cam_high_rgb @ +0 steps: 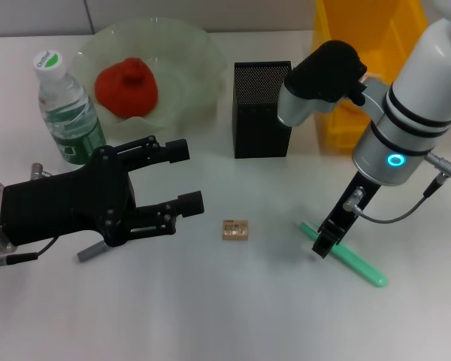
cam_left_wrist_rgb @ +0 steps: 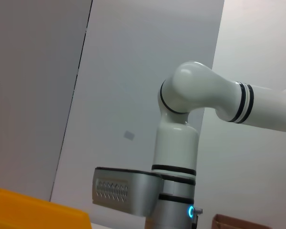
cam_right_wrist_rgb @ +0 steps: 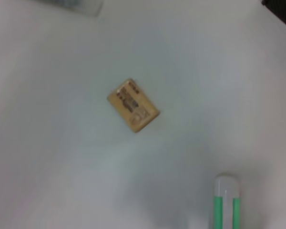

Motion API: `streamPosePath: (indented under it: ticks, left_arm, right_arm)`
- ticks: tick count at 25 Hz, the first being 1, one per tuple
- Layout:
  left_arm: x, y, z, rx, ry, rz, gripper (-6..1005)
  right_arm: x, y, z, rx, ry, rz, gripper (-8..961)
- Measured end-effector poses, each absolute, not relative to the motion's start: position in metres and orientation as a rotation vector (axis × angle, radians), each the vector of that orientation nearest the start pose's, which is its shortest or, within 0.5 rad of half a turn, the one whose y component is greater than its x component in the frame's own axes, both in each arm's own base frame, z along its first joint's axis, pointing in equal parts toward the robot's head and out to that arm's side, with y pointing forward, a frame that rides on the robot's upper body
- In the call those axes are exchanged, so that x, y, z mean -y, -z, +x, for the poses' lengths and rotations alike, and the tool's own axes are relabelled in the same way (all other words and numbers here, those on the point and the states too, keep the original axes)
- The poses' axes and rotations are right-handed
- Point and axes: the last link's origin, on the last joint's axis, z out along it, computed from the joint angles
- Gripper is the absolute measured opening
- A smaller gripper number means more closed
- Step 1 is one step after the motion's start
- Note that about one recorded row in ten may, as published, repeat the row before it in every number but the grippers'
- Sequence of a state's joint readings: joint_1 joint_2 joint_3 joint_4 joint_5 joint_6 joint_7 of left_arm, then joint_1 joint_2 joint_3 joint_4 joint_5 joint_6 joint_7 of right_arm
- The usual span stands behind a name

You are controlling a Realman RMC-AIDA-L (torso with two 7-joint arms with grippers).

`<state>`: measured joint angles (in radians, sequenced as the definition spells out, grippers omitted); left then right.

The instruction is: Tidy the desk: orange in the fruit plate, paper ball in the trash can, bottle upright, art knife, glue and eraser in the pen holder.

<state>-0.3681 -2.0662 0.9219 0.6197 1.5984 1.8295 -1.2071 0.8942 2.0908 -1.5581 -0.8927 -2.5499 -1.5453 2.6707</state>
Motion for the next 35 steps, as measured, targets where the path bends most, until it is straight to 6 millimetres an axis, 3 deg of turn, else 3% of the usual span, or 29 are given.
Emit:
streamPosePath:
  ticks: [7,13,18,31,35]
  left_arm:
    - [-0.2694,-0.0049,-0.2473,0.397,1.198,-2.74,778]
    - [-0.2691,-0.0043,-0.2483,0.41,1.202,-2.735,778]
    - [-0.2696,-0.0043,-0.2485,0.411,1.2,-2.732,778]
    - [-0.2703,-0.0043,-0.2488,0.414,1.196,-2.728,778]
    - [-0.2704,-0.0042,-0.2489,0.414,1.195,-2.728,778]
  right_arm:
    - [-0.3549,0.0709,0.168,-1.007,0.886,-2.682,391]
    - [-0.3547,0.0713,0.1679,-1.001,0.89,-2.683,377]
    - [-0.3544,0.0721,0.1673,-0.989,0.899,-2.685,259]
    - [-0.3545,0.0739,0.1658,-0.937,0.907,-2.698,169]
    - [-0.3557,0.0735,0.161,-0.931,0.835,-2.715,169]
